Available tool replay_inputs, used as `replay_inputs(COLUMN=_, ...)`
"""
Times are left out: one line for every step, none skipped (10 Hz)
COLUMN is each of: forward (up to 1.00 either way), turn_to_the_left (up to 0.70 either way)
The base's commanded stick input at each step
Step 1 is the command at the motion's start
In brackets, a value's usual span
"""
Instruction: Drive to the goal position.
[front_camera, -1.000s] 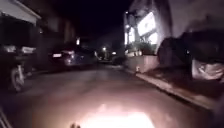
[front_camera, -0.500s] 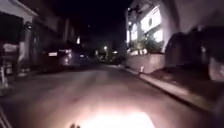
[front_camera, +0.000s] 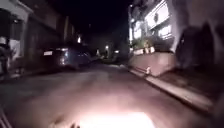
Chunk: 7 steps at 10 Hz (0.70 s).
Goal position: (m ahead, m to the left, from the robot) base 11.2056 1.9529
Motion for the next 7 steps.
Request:
replay_inputs(forward=1.00, turn_to_the_left=0.00)
replay_inputs(forward=1.00, turn_to_the_left=0.00)
replay_inputs(forward=1.00, turn_to_the_left=0.00)
replay_inputs(forward=1.00, turn_to_the_left=0.00)
replay_inputs(forward=1.00, turn_to_the_left=0.00)
replay_inputs(forward=1.00, turn_to_the_left=0.00)
replay_inputs(forward=1.00, turn_to_the_left=0.00)
